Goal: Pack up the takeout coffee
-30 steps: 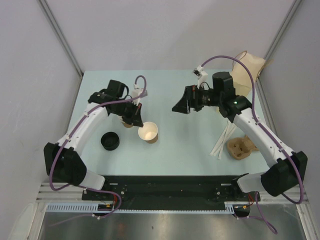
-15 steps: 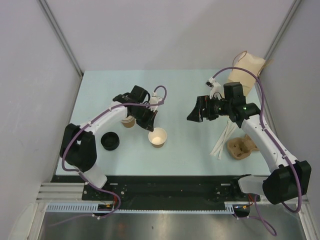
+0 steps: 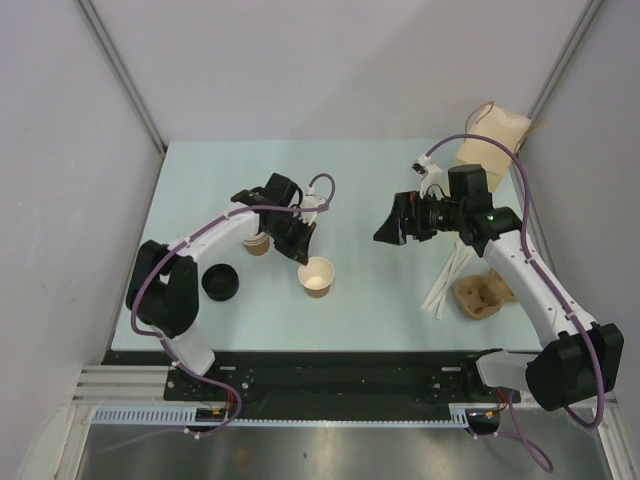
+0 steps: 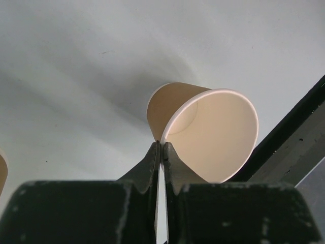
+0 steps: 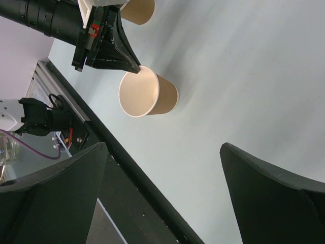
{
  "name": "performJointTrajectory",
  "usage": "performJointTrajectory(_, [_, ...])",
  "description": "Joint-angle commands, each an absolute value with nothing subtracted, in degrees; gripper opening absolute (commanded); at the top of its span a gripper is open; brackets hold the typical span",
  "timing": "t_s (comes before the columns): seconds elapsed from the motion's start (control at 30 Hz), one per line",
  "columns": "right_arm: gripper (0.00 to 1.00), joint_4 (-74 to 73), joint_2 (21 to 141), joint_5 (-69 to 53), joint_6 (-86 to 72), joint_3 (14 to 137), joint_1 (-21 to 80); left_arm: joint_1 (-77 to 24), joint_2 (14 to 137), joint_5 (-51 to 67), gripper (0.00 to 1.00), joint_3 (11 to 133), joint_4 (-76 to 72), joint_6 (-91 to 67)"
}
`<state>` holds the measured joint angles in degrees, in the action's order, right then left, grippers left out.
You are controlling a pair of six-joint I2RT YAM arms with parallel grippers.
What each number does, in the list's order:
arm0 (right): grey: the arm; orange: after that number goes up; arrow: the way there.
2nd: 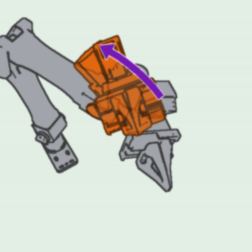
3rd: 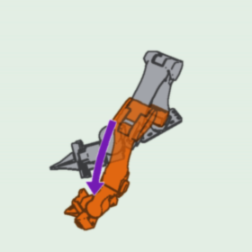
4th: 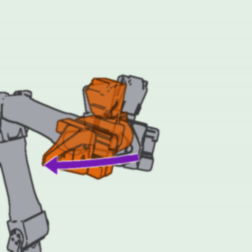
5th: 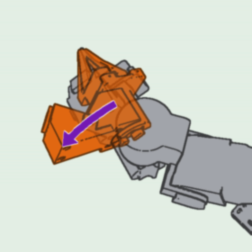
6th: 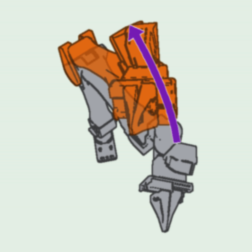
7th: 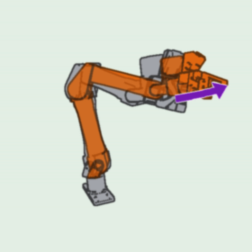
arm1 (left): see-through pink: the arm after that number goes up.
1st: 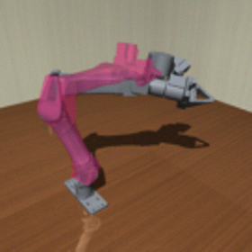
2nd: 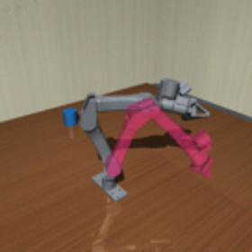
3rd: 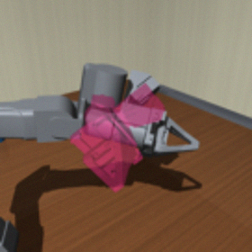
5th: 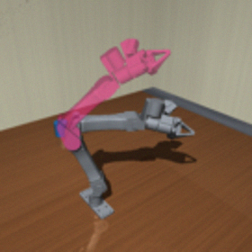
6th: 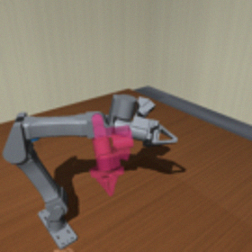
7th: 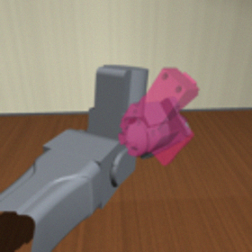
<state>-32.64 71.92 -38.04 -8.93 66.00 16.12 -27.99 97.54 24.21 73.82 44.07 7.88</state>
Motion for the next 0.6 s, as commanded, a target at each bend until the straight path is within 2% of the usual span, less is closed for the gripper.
performJointTrajectory(0.0, [0.99,-30.8,70.5,-39.5,-8.4,65.8,15.9,-28.2,97.9,26.4,0.06,73.3,42.8,6.7])
performJointTrajectory(0.33, [1.00,-30.1,70.8,-39.7,-8.8,65.8,15.9,-30.1,98.5,29.6,0.02,75.1,43.1,5.6])
performJointTrajectory(0.57, [1.00,-29.4,71.2,-40.1,-9.1,65.9,15.9,-33.8,98.8,28.3,0.10,75.4,42.6,5.4])
